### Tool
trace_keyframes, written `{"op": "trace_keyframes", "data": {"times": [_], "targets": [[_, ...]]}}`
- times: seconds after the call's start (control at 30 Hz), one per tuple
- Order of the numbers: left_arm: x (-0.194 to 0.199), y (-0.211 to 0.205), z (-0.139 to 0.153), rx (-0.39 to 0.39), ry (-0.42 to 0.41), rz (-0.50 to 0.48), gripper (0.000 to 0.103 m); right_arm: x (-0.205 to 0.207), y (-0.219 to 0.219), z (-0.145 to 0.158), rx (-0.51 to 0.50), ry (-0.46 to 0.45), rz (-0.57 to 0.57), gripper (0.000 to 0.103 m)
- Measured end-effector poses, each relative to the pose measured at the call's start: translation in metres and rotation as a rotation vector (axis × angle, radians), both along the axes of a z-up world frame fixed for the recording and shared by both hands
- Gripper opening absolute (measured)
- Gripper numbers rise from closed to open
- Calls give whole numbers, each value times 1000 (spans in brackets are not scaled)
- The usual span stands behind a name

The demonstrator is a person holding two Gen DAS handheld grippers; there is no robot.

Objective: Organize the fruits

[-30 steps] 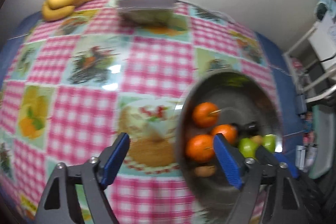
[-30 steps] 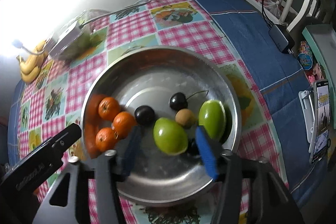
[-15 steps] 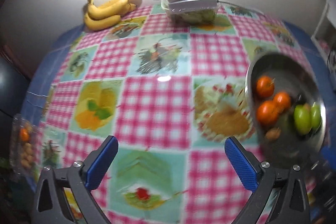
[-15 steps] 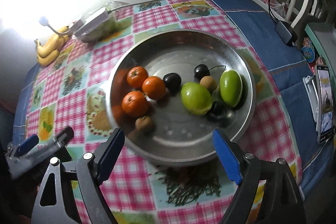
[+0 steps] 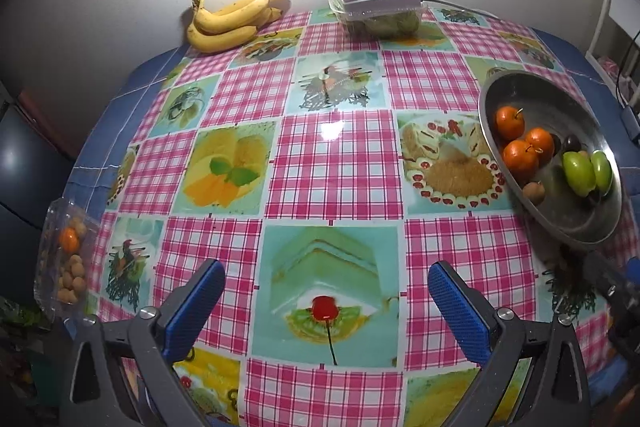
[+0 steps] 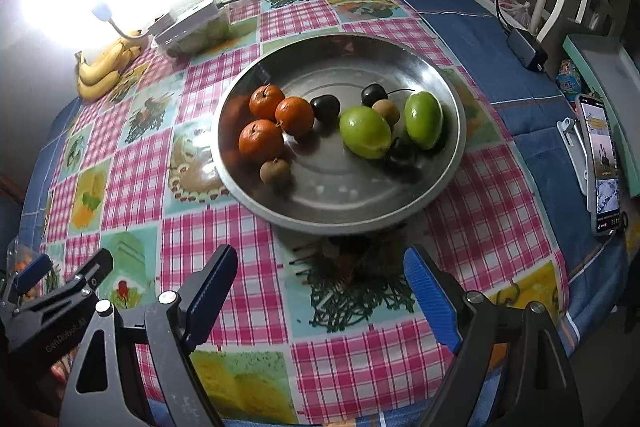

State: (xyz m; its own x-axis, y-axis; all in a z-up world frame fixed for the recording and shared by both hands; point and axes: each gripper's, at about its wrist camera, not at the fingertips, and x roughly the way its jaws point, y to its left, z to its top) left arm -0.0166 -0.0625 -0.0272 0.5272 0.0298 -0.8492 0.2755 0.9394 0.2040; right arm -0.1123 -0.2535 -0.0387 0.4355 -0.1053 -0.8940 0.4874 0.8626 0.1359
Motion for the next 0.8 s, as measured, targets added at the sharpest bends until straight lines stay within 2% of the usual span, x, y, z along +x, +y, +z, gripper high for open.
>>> {"op": "trace_keyframes", "data": {"times": [0.27,0.8], "targets": [[0,5,2,1,-14,16,103,0,3,-3,-30,17,4,86],[5,7,-6,14,15,13,103,5,5,-10,-32,43,15,86]]}}
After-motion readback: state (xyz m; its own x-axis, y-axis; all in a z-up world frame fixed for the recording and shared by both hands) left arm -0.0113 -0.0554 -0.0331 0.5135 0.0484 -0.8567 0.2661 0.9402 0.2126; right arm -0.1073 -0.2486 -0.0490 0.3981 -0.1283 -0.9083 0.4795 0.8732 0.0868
